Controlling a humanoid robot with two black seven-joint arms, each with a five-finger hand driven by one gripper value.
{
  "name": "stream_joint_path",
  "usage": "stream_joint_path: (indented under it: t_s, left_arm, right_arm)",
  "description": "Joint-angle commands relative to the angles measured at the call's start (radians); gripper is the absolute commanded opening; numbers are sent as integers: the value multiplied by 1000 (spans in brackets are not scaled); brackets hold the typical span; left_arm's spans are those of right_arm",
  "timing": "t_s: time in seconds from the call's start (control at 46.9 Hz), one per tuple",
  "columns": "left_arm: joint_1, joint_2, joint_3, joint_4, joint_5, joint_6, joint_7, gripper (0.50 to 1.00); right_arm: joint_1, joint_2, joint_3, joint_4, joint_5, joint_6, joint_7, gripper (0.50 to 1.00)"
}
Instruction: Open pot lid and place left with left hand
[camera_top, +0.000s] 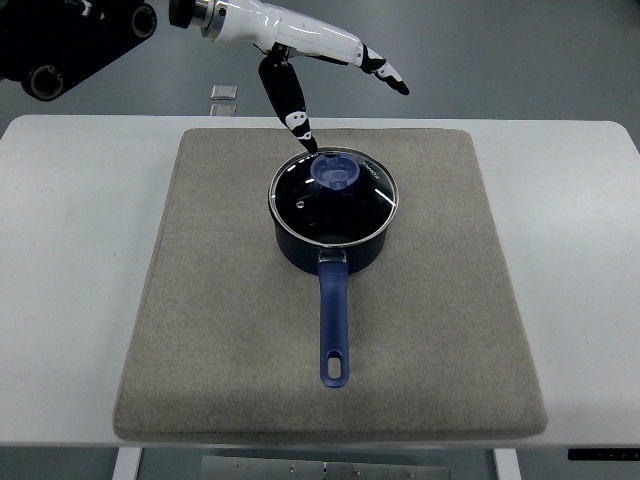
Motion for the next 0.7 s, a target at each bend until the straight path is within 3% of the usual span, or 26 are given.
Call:
stream_joint_path:
  t_s: [0.0,0.213,0.683]
  left_arm:
    - [-18,0,18,-42,114,4,1,984]
    - [-26,-12,29,-84,397,30,1,984]
    - [22,-34,24,-70,382,61,1,990]
  right_arm:
    - [0,0,0,0,0,0,0,917]
    - [0,0,0,0,0,0,0,917]
    - [0,0,0,0,0,0,0,917]
